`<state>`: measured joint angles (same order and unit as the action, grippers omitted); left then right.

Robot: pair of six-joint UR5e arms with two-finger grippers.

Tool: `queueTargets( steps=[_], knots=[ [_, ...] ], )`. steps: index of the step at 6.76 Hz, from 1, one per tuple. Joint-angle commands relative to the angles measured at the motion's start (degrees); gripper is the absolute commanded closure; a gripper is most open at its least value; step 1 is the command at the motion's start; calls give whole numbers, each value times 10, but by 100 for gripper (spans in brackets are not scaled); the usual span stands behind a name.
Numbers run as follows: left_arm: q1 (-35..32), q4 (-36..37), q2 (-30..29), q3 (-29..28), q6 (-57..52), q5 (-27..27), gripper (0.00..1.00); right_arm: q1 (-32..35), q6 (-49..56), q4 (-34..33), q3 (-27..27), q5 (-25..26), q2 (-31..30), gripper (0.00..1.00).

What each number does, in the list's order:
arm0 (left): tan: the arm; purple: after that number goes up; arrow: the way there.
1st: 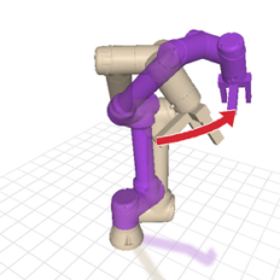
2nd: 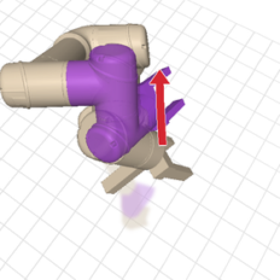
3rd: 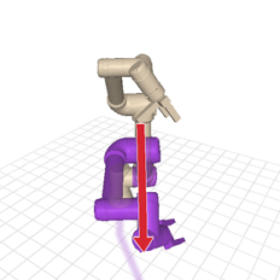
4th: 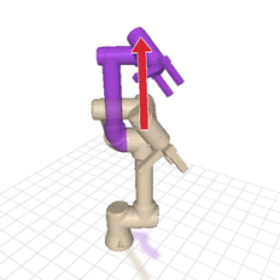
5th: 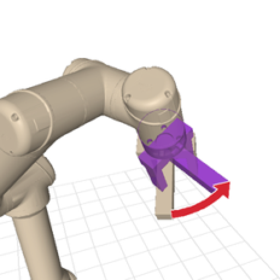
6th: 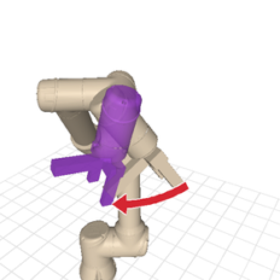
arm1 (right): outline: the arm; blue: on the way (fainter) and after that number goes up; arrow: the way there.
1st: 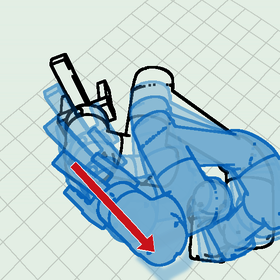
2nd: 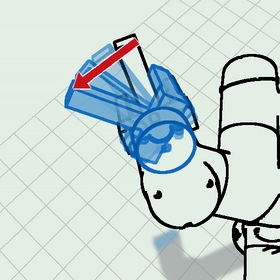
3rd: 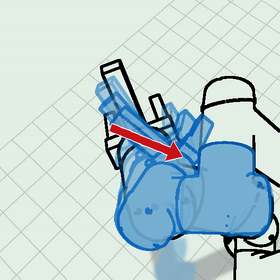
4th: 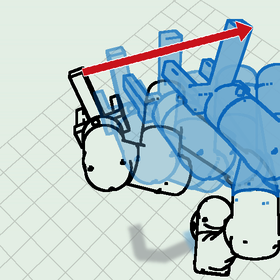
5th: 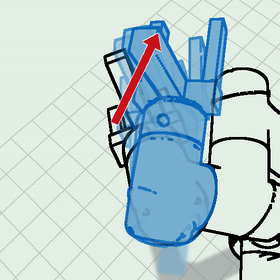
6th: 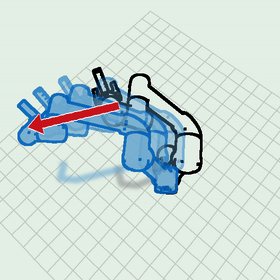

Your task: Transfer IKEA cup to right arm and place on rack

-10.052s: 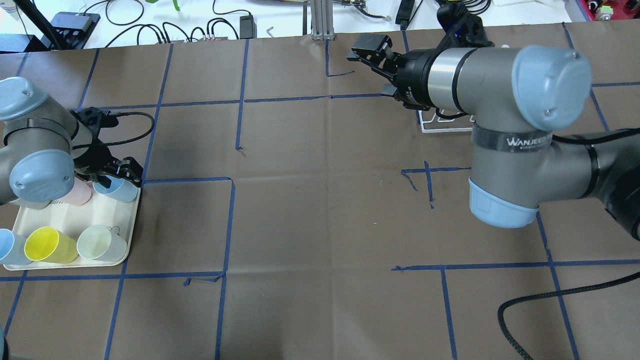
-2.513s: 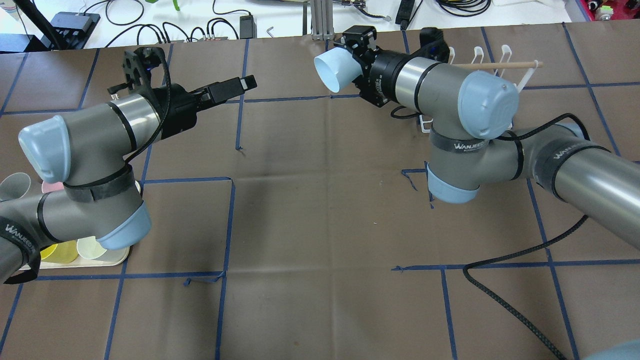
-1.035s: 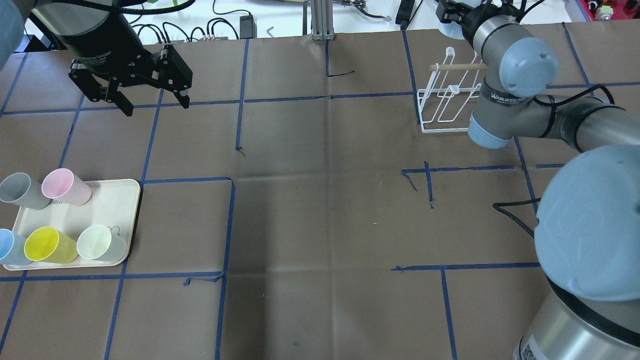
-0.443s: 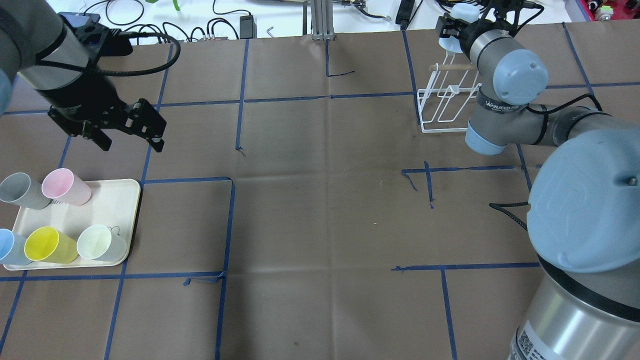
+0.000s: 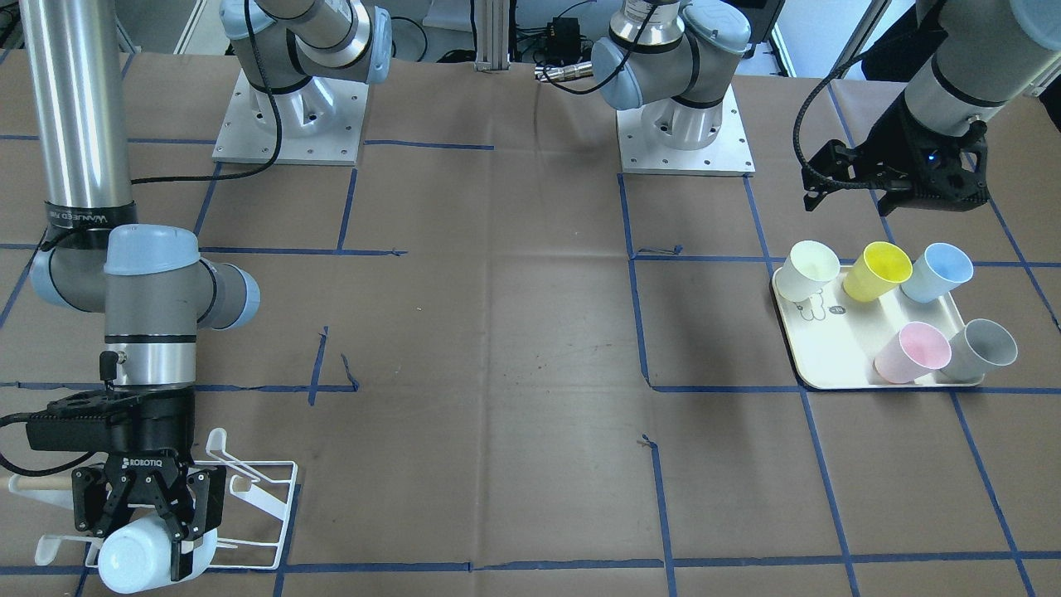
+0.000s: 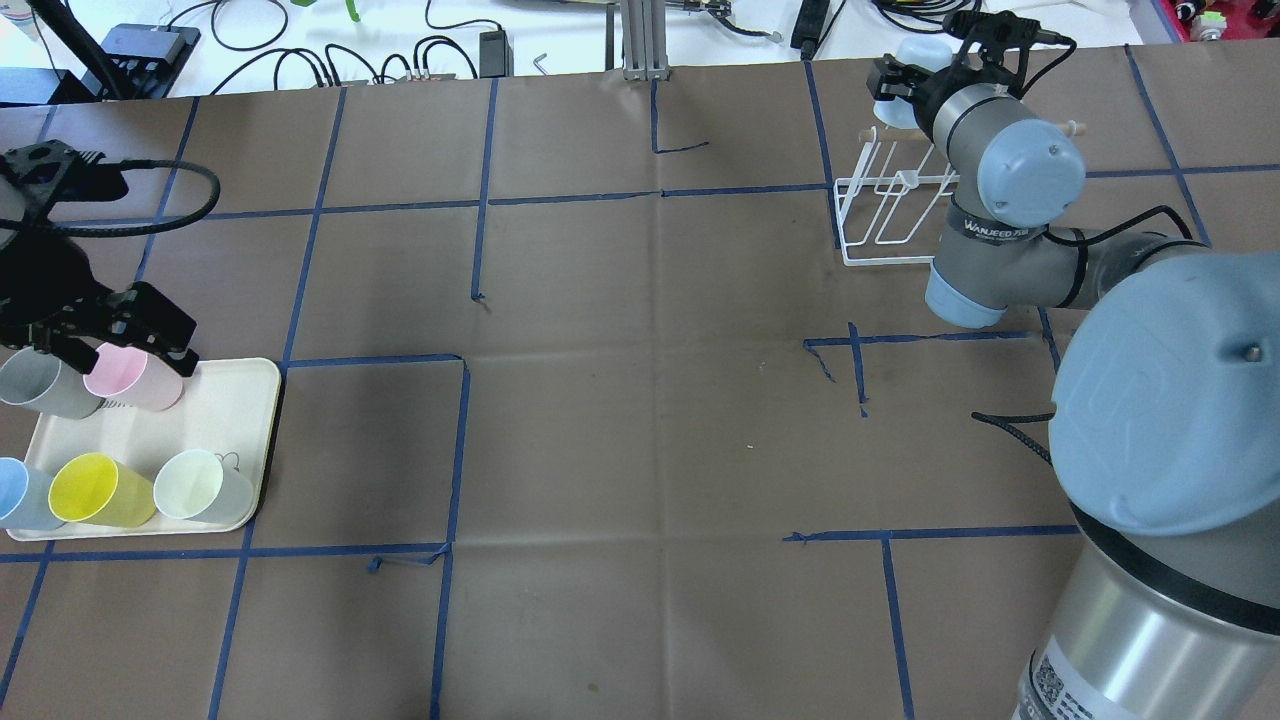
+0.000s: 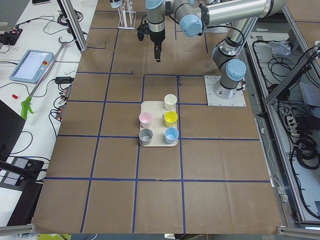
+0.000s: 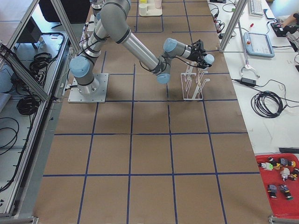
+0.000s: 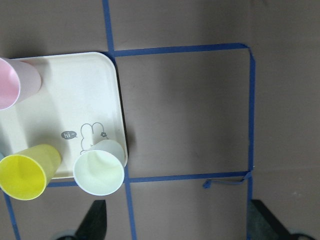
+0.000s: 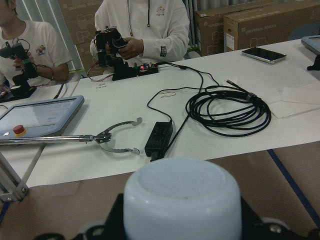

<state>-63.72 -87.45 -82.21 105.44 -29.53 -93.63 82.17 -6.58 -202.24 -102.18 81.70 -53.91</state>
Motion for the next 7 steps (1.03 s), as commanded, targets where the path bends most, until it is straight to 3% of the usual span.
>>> queueTargets(
  steps=[1,5,7],
  knots=[
    [43,27,37,60,-29,-6,1,2,-3,-2,-2,2,-2,1],
    [45,180,7,167,-61,-2,1,4,-11,-3,2,0,-17,0],
    [47,272,-26,220,-62,-2,1,10,-32,6,-2,-7,-75,0]
  ],
)
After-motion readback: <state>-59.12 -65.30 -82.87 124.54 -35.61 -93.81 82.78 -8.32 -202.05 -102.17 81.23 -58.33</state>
